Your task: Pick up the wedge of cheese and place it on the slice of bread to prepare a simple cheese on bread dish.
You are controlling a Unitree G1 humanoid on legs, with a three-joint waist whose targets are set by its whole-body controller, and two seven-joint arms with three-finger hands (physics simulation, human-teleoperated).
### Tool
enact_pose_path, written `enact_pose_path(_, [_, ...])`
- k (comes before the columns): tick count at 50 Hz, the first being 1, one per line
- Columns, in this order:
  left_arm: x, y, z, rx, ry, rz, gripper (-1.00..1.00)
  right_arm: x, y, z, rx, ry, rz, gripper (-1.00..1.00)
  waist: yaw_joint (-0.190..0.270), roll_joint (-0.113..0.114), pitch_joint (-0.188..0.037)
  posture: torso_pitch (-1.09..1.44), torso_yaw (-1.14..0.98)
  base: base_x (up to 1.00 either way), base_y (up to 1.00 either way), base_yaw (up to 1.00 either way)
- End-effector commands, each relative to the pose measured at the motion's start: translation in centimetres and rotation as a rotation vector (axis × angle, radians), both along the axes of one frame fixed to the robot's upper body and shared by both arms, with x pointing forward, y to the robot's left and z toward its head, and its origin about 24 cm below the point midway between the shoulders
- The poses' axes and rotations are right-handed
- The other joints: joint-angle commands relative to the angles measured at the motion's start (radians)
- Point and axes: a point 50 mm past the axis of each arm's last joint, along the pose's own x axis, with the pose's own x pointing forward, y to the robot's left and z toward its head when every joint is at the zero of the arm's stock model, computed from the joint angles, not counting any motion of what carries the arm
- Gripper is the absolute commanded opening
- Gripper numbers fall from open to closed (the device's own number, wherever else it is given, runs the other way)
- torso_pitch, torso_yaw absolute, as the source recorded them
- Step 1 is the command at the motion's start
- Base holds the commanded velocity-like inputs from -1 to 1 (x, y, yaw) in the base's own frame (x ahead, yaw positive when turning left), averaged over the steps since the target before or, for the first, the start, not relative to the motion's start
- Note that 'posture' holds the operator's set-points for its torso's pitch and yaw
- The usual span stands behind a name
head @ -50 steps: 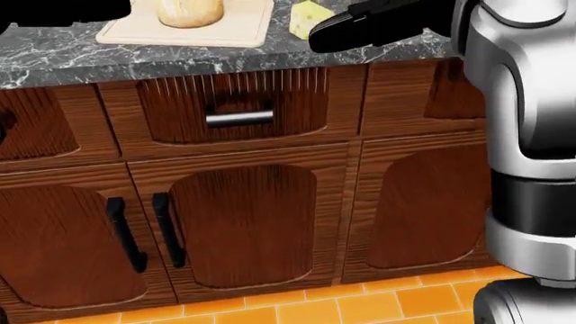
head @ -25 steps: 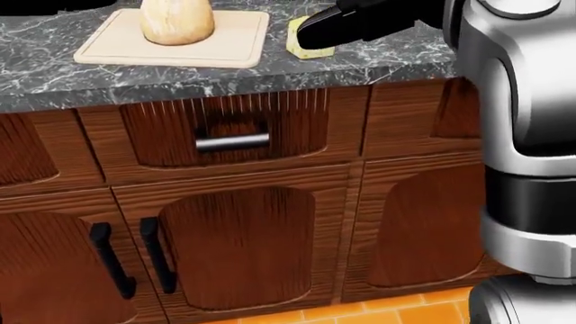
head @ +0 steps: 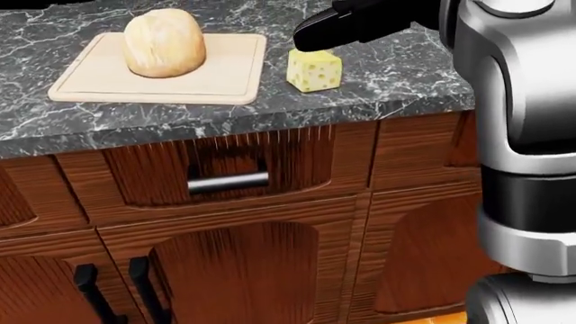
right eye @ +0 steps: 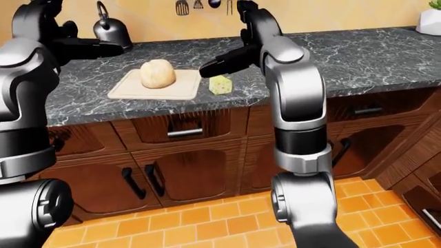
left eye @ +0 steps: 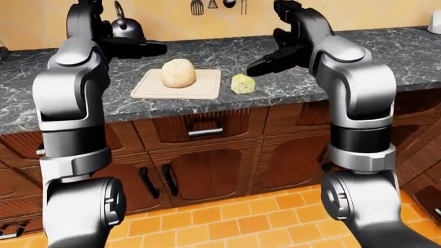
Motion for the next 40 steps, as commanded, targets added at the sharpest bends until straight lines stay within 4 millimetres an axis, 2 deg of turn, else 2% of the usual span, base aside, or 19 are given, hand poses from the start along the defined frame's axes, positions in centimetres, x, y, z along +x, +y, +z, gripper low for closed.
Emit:
enact_pose_path(1, [-0.59,-0.4,2.12,0.013,-0.093,-0.014,1.0,-0.49,-0.2,1.82,0.001,-0.082,-0.008,1.0,-0.003,0.001,-0.025,0.0,0.0,0.22,0.0,0.0])
enact_pose_path(2, [-0.59,-0.39,2.14,0.013,-0.093,-0.014,1.0,-0.51,-0.19,1.91,0.001,-0.083,-0.008,1.0,0.001,-0.02,-0.025,0.0,0.0,0.2,0.0,0.0])
enact_pose_path(3, [-0.58,-0.37,2.16,0.013,-0.094,-0.013,1.0,-0.52,-0.17,1.94,0.0,-0.083,-0.007,1.0,0.004,-0.051,-0.035,0.0,0.0,0.2,0.0,0.0])
enact_pose_path(5, [-0.58,-0.35,2.14,0.013,-0.093,-0.013,1.0,-0.49,-0.16,1.93,0.0,-0.083,-0.007,1.0,-0.002,-0.036,-0.032,0.0,0.0,0.21,0.0,0.0])
enact_pose_path(6, [-0.63,-0.31,2.14,0.012,-0.094,-0.012,1.0,-0.51,-0.14,1.94,-0.001,-0.083,-0.007,1.0,0.002,-0.049,-0.024,0.0,0.0,0.2,0.0,0.0])
enact_pose_path(9, [-0.65,-0.24,2.18,0.011,-0.094,-0.01,1.0,-0.49,-0.17,1.98,0.0,-0.083,-0.007,1.0,-0.005,-0.027,-0.031,0.0,0.0,0.2,0.0,0.0])
enact_pose_path(13, [-0.6,-0.32,2.11,0.011,-0.093,-0.011,1.0,-0.47,-0.18,1.91,-0.001,-0.082,-0.006,1.0,-0.01,0.011,-0.016,0.0,0.0,0.2,0.0,0.0])
enact_pose_path(15, [-0.51,-0.28,2.07,0.011,-0.092,-0.01,1.0,-0.48,-0.2,1.91,0.002,-0.087,0.001,1.0,-0.017,0.044,-0.018,0.0,0.0,0.2,0.0,0.0])
enact_pose_path(16, [-0.5,-0.27,2.11,0.01,-0.092,-0.01,1.0,-0.5,-0.19,1.97,0.003,-0.087,0.002,1.0,-0.024,0.065,-0.01,0.0,0.0,0.0,0.0,0.0])
enact_pose_path(17, [-0.58,-0.25,2.27,0.01,-0.094,-0.01,1.0,-0.53,-0.19,2.05,0.003,-0.087,0.001,1.0,-0.024,0.081,-0.026,0.0,0.0,0.0,0.0,0.0])
enact_pose_path(18, [-0.65,-0.26,2.4,0.01,-0.096,-0.01,1.0,-0.54,-0.17,2.04,0.001,-0.086,0.0,1.0,-0.029,0.053,-0.018,0.0,0.0,0.0,0.0,0.0])
enact_pose_path(22, [-0.74,-0.24,2.53,0.009,-0.1,-0.009,1.0,-0.58,-0.31,1.98,0.0,-0.081,-0.006,1.0,-0.028,0.052,-0.015,0.0,0.0,0.0,0.0,0.0])
enact_pose_path(24, [-0.68,-0.26,2.43,0.009,-0.099,-0.01,1.0,-0.53,-0.27,1.87,0.0,-0.08,-0.005,1.0,-0.023,0.033,-0.01,0.0,0.0,0.0,0.0,0.0])
enact_pose_path(26, [-0.67,-0.19,2.42,0.008,-0.099,-0.009,1.0,-0.5,-0.21,1.85,-0.001,-0.08,-0.004,1.0,-0.024,0.003,0.003,0.0,0.0,0.0,0.0,0.0])
enact_pose_path(27, [-0.67,-0.16,2.43,0.008,-0.099,-0.008,1.0,-0.48,-0.22,1.87,-0.001,-0.08,-0.004,1.0,-0.014,0.012,-0.007,0.0,0.0,0.0,0.0,0.0])
enact_pose_path(29, [-0.73,-0.11,2.48,0.007,-0.1,-0.007,1.0,-0.51,-0.17,1.95,-0.005,-0.084,-0.007,1.0,-0.015,0.013,-0.022,0.0,0.0,0.0,0.0,0.0])
enact_pose_path(40, [-0.71,-0.28,2.08,0.009,-0.096,-0.01,1.0,-0.77,-0.11,1.92,-0.037,-0.101,-0.004,1.0,-0.021,0.022,-0.02,0.0,0.0,0.0,0.0,0.0])
